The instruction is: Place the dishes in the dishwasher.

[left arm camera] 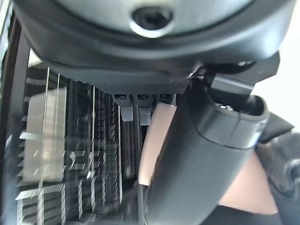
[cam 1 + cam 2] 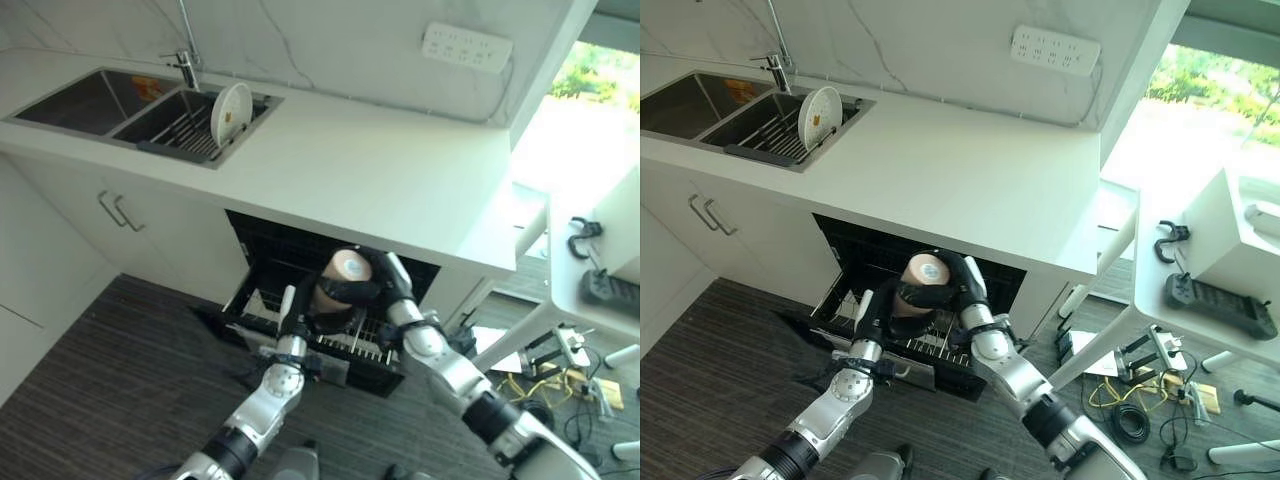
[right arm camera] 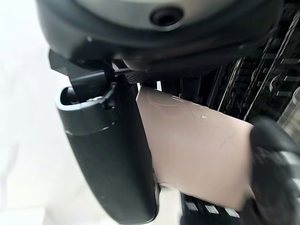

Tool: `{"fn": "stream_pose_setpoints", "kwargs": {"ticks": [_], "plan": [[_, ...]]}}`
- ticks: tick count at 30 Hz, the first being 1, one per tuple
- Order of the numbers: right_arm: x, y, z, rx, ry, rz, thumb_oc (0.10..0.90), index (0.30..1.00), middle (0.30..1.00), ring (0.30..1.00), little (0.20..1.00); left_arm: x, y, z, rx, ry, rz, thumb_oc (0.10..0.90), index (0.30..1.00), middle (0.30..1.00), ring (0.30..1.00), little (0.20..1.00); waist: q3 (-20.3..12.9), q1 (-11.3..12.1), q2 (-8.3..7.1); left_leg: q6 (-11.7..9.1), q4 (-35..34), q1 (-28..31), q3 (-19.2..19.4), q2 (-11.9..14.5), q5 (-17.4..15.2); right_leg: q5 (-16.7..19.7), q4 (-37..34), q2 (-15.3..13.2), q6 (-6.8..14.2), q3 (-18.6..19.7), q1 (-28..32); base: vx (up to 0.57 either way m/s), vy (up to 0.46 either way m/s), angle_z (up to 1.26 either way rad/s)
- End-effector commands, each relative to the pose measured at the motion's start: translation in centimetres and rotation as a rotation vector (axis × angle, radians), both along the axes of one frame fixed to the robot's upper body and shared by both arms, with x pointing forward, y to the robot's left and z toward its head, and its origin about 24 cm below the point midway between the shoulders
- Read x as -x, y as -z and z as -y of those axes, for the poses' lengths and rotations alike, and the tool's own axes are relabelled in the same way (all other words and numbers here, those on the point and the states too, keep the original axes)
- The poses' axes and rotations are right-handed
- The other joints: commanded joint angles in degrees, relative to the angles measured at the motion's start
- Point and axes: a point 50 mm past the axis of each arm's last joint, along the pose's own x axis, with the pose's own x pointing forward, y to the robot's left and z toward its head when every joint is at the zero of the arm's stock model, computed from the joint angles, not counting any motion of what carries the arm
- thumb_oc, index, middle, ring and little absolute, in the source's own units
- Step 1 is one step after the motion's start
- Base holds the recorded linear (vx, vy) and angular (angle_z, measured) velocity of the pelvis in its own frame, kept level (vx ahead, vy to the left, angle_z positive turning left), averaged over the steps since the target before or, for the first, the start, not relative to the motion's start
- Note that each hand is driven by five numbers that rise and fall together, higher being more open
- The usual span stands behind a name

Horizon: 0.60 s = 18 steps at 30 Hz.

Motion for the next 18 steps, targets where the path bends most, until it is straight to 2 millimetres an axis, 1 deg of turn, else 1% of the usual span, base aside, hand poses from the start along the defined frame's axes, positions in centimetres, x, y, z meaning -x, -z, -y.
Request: {"fn": "stream_pose_setpoints", "kwargs": {"ticks": [1,2,5,6,10,13,15,16,17,18], "plan": [[-1.4,-12.4,2.2,-0.280,0.118,0.579,0.400,0.300,0.300,0.300,0.300,0.3,-0.2,0.9,0.045,0.051,-0.009,0.800,0.900,0.900,0.900,0.900,-3.8,-1.3,-0.21,-0.3,1.1,1.1,2.9,1.9,-4.2,-0.9,-0.7,-1.1,2.9,0.1,1.5,0.03,0.045,-0.04],[-1.1,-12.4,3.3,-0.232,0.156,0.612,0.400,0.300,0.300,0.300,0.300,0.7,0.2,0.3,0.032,0.041,-0.023,0.800,0.900,0.900,0.900,0.900,-3.8,-1.5,-0.05,-0.3,1.1,1.2,3.1,1.9,-4.2,-1.0,-0.7,-1.2,3.0,0.0,1.6,0.03,0.036,-0.06],[-0.8,-12.7,4.1,-0.140,0.192,0.661,0.400,0.300,0.300,0.300,0.300,1.1,0.4,-0.3,-0.021,0.038,-0.008,0.800,0.900,0.900,0.900,0.900,-3.8,-1.5,0.06,-0.3,1.1,1.2,3.3,2.0,-4.3,-1.1,-0.7,-1.3,3.0,-0.2,1.7,0.03,0.023,-0.03],[-0.9,-12.9,4.7,-0.112,0.208,0.669,0.400,0.300,0.300,0.300,0.300,1.1,0.3,-0.8,-0.090,0.048,0.027,0.800,0.900,0.900,0.900,0.900,-3.7,-1.4,0.09,-0.3,1.1,1.2,3.3,2.0,-4.3,-1.1,-0.7,-1.3,3.0,-0.3,1.7,0.04,0.019,-0.01],[-1.0,-13.0,5.4,-0.016,0.219,0.700,0.400,0.300,0.300,0.300,0.300,1.8,0.6,-1.8,-0.202,0.111,0.054,0.800,0.900,0.900,0.900,0.900,-3.8,-0.4,0.13,-0.4,1.1,0.9,3.0,1.9,-4.2,-1.4,-0.7,-1.6,2.9,-0.8,1.9,0.06,0.020,0.02],[-1.3,-12.7,5.8,-0.011,0.217,0.663,0.400,0.300,0.300,0.300,0.300,2.5,0.7,-2.6,-0.241,0.129,0.059,0.800,0.900,0.900,0.900,0.900,-3.6,0.5,0.30,-0.6,1.1,0.7,2.7,1.9,-4.1,-1.5,-0.7,-1.9,3.0,-1.6,2.1,0.07,0.040,0.12],[-1.7,-11.6,5.5,-0.006,0.197,0.603,0.400,0.300,0.300,0.300,0.300,2.8,0.6,-3.3,-0.253,0.119,0.059,0.800,0.900,0.900,0.900,0.900,-3.4,1.2,0.51,-0.6,1.1,0.3,2.4,1.8,-3.9,-1.6,-0.7,-2.1,3.1,-2.4,2.2,0.06,0.054,0.13],[-1.8,-10.4,5.1,-0.009,0.170,0.553,0.400,0.300,0.300,0.300,0.300,3.0,0.7,-3.8,-0.264,0.118,0.062,0.800,0.900,0.900,0.900,0.900,-3.1,1.9,0.60,-0.6,1.1,-0.1,2.1,1.8,-3.7,-1.6,-0.7,-2.4,3.2,-3.0,2.2,0.06,0.056,0.09],[-1.8,-9.6,4.6,-0.016,0.148,0.518,0.400,0.300,0.300,0.300,0.300,3.1,0.6,-3.9,-0.275,0.123,0.070,0.800,0.900,0.900,0.900,0.900,-2.9,2.3,0.66,-0.6,1.1,-0.3,1.8,1.7,-3.5,-1.6,-0.7,-2.6,3.2,-3.4,2.3,0.05,0.050,0.11],[-1.8,-9.3,4.4,-0.018,0.142,0.509,0.400,0.300,0.300,0.300,0.300,3.1,0.6,-4.0,-0.281,0.127,0.074,0.800,0.900,0.900,0.900,0.900,-2.8,2.5,0.71,-0.6,1.1,-0.4,1.7,1.7,-3.5,-1.5,-0.7,-2.7,3.3,-3.5,2.3,0.04,0.032,0.17]]}}
